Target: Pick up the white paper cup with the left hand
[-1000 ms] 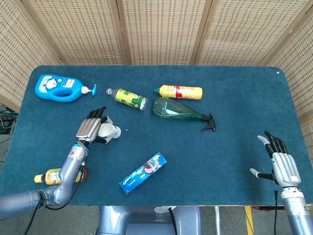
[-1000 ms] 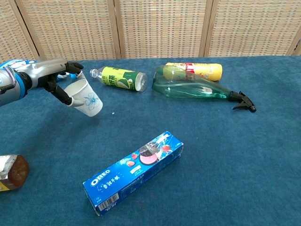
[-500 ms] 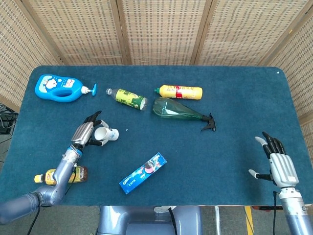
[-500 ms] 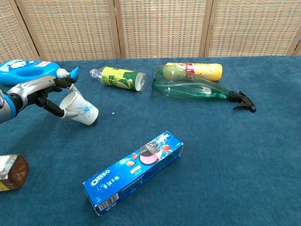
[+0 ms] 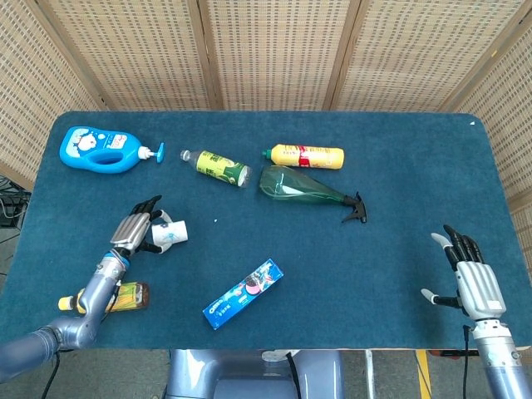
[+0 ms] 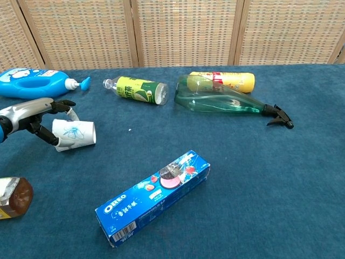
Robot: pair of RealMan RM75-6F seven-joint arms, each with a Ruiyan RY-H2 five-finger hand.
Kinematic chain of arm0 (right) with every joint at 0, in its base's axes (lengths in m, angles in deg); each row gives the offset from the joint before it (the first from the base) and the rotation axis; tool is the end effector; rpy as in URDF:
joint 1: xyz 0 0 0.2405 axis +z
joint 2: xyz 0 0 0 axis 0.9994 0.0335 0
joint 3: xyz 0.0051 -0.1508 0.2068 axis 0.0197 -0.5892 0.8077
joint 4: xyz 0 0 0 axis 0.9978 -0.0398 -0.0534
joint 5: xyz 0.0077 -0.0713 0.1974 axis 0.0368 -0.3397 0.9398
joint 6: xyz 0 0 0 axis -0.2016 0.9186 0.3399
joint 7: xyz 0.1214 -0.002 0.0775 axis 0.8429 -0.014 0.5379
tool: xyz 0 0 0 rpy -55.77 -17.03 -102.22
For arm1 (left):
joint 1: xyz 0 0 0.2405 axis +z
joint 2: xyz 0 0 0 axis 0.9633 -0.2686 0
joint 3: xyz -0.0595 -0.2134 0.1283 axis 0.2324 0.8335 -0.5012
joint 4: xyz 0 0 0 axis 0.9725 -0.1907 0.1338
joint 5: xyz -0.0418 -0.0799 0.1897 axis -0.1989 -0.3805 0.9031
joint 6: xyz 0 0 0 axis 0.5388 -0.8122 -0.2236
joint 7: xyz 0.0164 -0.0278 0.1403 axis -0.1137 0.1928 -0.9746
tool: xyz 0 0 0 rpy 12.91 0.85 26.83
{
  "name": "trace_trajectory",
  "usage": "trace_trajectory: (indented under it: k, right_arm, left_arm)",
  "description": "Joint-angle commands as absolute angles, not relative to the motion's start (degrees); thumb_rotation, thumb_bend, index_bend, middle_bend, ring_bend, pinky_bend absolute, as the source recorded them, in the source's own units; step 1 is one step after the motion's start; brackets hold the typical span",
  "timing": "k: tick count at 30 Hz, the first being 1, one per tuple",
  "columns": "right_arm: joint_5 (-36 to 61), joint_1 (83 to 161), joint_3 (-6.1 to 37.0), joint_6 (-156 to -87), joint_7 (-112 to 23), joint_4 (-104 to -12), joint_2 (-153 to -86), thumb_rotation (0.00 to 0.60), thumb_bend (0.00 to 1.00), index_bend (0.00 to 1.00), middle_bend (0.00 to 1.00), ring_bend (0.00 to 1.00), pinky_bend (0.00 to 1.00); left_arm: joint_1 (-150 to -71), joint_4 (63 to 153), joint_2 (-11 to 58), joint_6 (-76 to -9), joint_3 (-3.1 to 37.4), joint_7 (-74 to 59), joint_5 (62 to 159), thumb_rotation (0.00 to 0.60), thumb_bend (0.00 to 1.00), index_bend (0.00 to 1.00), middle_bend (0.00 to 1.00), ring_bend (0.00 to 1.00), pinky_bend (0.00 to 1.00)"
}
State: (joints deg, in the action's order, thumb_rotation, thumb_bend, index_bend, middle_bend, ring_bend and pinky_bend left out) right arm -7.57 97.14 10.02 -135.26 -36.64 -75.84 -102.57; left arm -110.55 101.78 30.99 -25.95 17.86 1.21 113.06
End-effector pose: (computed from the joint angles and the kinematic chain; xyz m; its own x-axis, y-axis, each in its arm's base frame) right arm -0.3046 -0.2101 0.1375 0.1991 -0.0712 0.9774 -0.9800 -0.0136 0.1986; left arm -0.2584 0.3553 -0.0113 0.1469 0.3901 0.9090 0.9888 -0.0321 -0.1460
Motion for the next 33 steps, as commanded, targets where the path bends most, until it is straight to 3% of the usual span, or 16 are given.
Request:
trace_trajectory:
  k: [1, 2, 4, 8, 16, 21, 28, 33]
  right_arm:
    - [-7.7, 97.1, 10.0, -135.5, -36.7, -75.9, -102.6, 0.600, 0.10, 0.00, 0.00, 0.00, 0.00]
    - [-7.7, 97.1, 10.0, -135.5, -36.8, -76.0, -102.6, 0.600, 0.10, 0.00, 0.00, 0.00, 0.00]
    - [-7.8, 97.1, 10.0, -135.6, -36.9, -76.0, -102.6, 0.600, 0.10, 0.00, 0.00, 0.00, 0.00]
    - [-7.8, 97.0, 10.0, -135.6, -36.7, -76.1, -102.6, 0.600, 0.10, 0.00, 0.00, 0.00, 0.00]
    - [-7.9, 96.9, 10.2, -136.0, -36.2, -76.2, -102.3, 0.600, 0.10, 0.00, 0.00, 0.00, 0.00]
    - [-7.9, 96.9, 10.2, -136.0, -35.8, -76.3, -102.1, 0.600, 0.10, 0.00, 0.00, 0.00, 0.00]
    - [-8.0, 96.8, 10.3, -136.2, -35.0, -76.3, -101.8, 0.600, 0.10, 0.00, 0.00, 0.00, 0.00]
    - [-8.0, 96.8, 10.4, -136.3, -34.3, -76.3, -101.6, 0.600, 0.10, 0.00, 0.00, 0.00, 0.00]
  left_arm:
    - [-110.5, 104.1, 28.2, -24.0, 17.7, -0.9, 111.4, 0.556, 0.21, 0.15, 0.00, 0.00, 0.00]
    - [-110.7, 105.0, 27.3, -23.7, 17.8, -1.9, 110.8, 0.532, 0.19, 0.06, 0.00, 0.00, 0.00]
    - [-111.0, 107.2, 25.8, -24.1, 18.1, -4.7, 109.7, 0.495, 0.17, 0.00, 0.00, 0.00, 0.00]
    - [-111.5, 111.5, 23.4, -25.4, 19.5, -8.3, 107.3, 0.423, 0.16, 0.00, 0.00, 0.00, 0.00]
    - [-115.2, 118.5, 19.2, -24.2, 20.3, -19.6, 97.8, 0.436, 0.18, 0.07, 0.00, 0.00, 0.00]
    - [-120.7, 124.1, 16.4, -23.5, 18.2, -31.7, 85.3, 0.511, 0.19, 0.13, 0.00, 0.00, 0.00]
    - [-126.6, 130.3, 16.0, -27.4, 15.9, -41.1, 73.1, 0.514, 0.19, 0.22, 0.00, 0.00, 0.00]
    - [-128.7, 133.2, 16.0, -28.4, 15.0, -42.6, 68.5, 0.514, 0.19, 0.23, 0.00, 0.00, 0.00]
